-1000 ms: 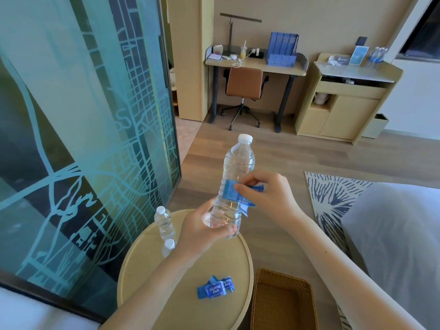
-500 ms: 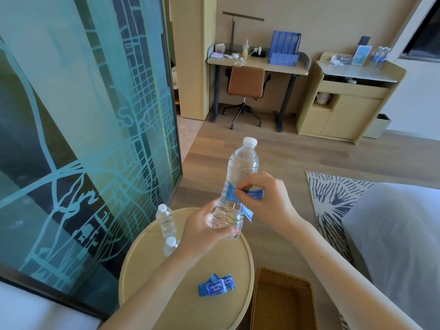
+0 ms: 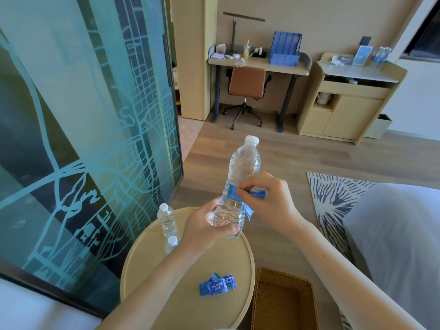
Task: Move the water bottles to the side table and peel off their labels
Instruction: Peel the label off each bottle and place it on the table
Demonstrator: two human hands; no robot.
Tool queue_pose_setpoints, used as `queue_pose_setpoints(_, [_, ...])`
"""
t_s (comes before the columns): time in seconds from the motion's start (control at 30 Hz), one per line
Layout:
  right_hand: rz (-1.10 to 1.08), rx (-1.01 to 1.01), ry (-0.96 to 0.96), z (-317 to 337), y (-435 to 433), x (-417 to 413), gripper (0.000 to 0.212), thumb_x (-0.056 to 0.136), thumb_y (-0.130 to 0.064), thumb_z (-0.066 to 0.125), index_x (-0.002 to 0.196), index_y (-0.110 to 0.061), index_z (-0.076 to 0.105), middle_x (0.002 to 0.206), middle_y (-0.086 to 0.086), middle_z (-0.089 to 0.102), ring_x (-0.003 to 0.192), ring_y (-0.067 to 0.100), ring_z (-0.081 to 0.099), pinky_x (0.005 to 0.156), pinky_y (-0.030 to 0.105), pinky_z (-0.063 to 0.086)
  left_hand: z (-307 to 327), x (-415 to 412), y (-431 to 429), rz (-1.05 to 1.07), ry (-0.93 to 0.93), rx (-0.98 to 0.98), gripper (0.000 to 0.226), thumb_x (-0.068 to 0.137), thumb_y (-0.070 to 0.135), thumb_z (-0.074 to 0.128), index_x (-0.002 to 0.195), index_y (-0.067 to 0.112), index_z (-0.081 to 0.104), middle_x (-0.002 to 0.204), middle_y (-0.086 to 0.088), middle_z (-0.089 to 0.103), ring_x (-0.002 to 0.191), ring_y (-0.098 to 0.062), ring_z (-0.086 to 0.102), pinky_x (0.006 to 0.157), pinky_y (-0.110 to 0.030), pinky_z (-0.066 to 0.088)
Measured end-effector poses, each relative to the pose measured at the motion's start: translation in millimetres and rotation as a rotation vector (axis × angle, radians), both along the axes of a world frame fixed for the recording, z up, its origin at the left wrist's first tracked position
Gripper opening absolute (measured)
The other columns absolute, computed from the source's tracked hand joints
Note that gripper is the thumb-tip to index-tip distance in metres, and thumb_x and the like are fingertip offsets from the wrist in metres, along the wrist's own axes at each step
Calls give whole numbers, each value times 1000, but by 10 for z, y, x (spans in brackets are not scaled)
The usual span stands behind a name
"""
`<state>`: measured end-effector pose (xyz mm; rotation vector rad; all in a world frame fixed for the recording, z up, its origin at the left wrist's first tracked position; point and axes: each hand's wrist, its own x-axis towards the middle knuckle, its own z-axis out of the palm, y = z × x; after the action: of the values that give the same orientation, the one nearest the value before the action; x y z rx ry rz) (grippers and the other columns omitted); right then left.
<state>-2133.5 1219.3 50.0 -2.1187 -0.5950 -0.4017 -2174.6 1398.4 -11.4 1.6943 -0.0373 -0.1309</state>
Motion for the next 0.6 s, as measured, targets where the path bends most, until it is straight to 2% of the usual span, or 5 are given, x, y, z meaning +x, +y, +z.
queue_pose_setpoints(0.13, [10,1,-10,1,2,0,15,79,3,79,79,-12,77,76,-15,68,82,9,62,78,12,46,8,3,4,1,-1,3,54,71,11,84,117,35,69,96,5,78,94,-9,73,84,-28,57])
queue_pose_setpoints(0.23, [20,1,-1,-5,-6,-1,14,79,2,79,79,-12,78,77,-16,69,83,7,63,79,11,45,4,0,5,7,8,-9,54,72,8,84,119,31,68,96,2,79,95,-13,74,89,-35,59])
queue_pose_setpoints(0.37, [38,-2,5,-5,-11,-7,14,79,1,80,81,-13,78,78,-15,70,84,7,63,81,15,47,0,-4,8,-2,11,-18,54,73,8,84,119,32,68,97,2,79,95,-13,74,90,-36,58])
queue_pose_setpoints(0.53, [84,67,62,28,3,-56,14,81,1,79,80,-13,78,80,-7,73,86,13,65,82,24,51,-5,3,-2,10,17,-41,55,71,12,85,117,39,68,95,6,79,92,-6,74,78,-19,56])
queue_pose_setpoints(0.6, [100,87,81,46,18,-69,14,81,2,79,80,-12,77,80,-5,72,85,14,65,81,22,51,-19,4,-10,29,36,-58,56,68,16,85,117,38,68,93,5,79,93,-7,73,81,-22,56])
